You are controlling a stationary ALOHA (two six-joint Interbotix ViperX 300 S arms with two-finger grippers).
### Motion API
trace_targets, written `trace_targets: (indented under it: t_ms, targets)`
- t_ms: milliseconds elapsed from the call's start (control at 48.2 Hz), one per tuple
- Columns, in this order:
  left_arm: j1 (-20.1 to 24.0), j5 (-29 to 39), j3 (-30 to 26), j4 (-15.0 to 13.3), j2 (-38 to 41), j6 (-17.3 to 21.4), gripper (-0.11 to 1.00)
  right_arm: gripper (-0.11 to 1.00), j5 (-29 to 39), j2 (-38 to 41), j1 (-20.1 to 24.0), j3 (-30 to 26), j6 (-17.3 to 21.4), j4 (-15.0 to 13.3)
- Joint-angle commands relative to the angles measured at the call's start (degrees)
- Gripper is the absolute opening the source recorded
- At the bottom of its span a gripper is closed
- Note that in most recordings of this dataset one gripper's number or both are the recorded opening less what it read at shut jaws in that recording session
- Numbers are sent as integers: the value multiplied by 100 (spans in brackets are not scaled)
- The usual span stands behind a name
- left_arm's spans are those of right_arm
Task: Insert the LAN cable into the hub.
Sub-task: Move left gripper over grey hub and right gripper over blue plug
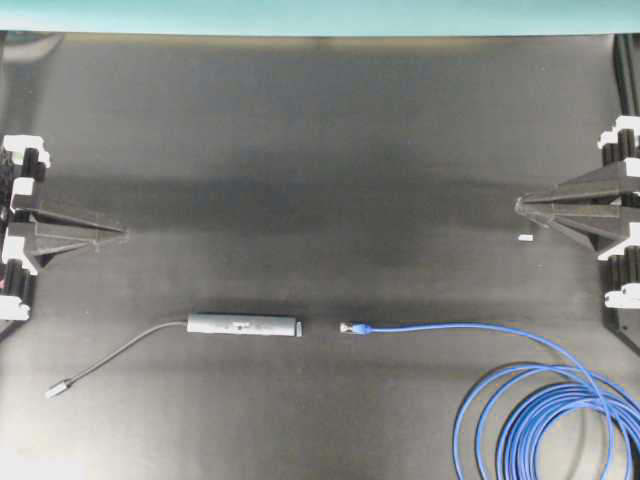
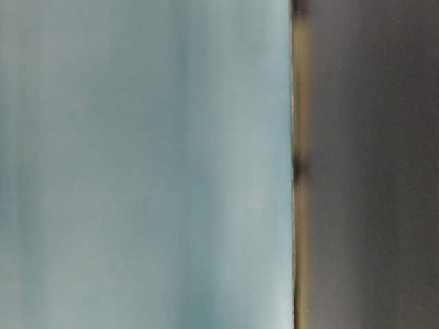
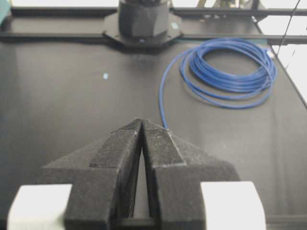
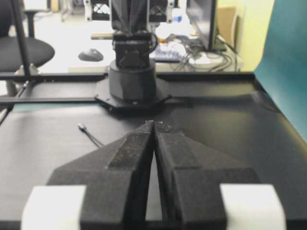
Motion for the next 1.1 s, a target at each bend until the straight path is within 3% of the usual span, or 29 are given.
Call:
trace_targets:
  t_ms: [0,166,580,829,891,974,1078]
  targets:
    - [-158,-26,-44,229,352,-264,6,3,9,123,-105,-26,18,44]
    - [-220,-35,-158,237,870,-703,0,0,984,554,-97,-396,202,308]
    - [-466,633,-703,237,2224,-650,0,0,2593,1881,343,-993,308,308]
    - [-527,606,-826,246,2610,-650,0,1,2795,2452,413,-1239,299,308]
    - [-527,563,-826,246,2698,-668,0,5,2769,2575,422,-1283,290,308]
    - [-519,527,-809,237,2865,-694,1,22,2751,2725,422,-1318,264,308]
    - [-527,343,-782,237,3094,-738,24,52,2681,2927,501,-1310,281,308]
